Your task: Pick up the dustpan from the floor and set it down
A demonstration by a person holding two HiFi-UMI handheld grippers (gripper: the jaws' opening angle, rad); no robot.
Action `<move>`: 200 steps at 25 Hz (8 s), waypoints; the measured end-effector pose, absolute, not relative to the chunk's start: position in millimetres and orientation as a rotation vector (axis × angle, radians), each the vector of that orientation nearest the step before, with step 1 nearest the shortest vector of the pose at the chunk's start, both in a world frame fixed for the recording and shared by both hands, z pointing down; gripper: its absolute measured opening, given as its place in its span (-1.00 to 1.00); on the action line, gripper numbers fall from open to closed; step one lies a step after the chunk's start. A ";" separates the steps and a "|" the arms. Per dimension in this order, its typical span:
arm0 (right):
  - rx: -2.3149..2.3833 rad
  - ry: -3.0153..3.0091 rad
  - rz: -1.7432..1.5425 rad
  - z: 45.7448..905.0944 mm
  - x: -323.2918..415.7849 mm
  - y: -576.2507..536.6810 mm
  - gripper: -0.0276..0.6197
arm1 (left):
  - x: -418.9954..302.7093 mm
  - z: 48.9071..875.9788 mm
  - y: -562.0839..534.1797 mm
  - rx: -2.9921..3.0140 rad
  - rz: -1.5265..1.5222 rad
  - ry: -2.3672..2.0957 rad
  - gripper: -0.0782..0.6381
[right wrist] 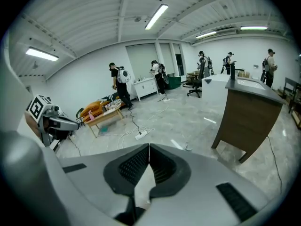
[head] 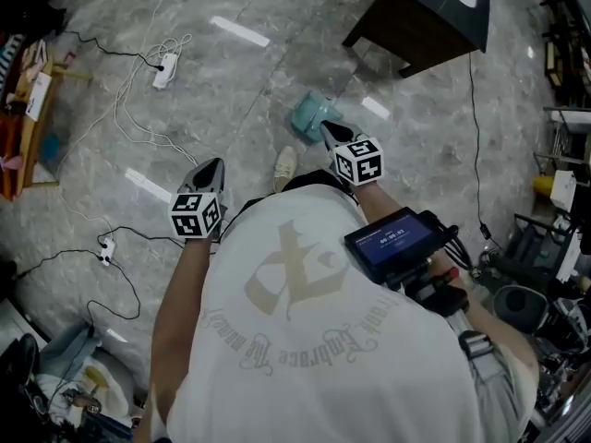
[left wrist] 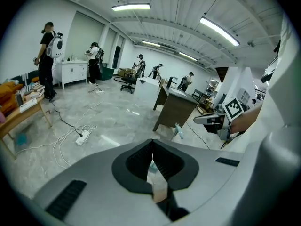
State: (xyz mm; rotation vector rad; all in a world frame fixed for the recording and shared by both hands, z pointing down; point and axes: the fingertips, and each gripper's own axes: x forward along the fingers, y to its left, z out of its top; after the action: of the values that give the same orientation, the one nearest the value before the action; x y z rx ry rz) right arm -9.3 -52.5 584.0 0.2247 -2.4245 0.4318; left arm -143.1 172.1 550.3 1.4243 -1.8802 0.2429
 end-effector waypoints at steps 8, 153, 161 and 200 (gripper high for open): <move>0.308 -2.383 0.495 600.4 -16.2 -82.9 -0.86 | -168.0 542.5 116.2 1.489 0.310 -1.823 -0.74; 0.554 -2.088 0.445 471.5 -9.9 -110.8 -0.68 | -245.8 528.5 -44.7 2.089 0.478 -1.318 -0.75; 0.574 -2.060 0.467 482.9 5.7 -104.3 -0.68 | -234.0 536.2 -37.9 2.079 0.495 -1.289 -0.75; 0.736 -1.834 0.638 575.3 85.9 -69.5 -0.68 | -201.1 564.6 -27.0 2.082 0.601 -1.108 -0.75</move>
State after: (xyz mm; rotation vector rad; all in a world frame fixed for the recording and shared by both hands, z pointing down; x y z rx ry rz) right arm 85.9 -69.5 575.3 0.7359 -1.8336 0.6375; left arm -201.1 -27.0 564.6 2.0819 -1.1082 0.6013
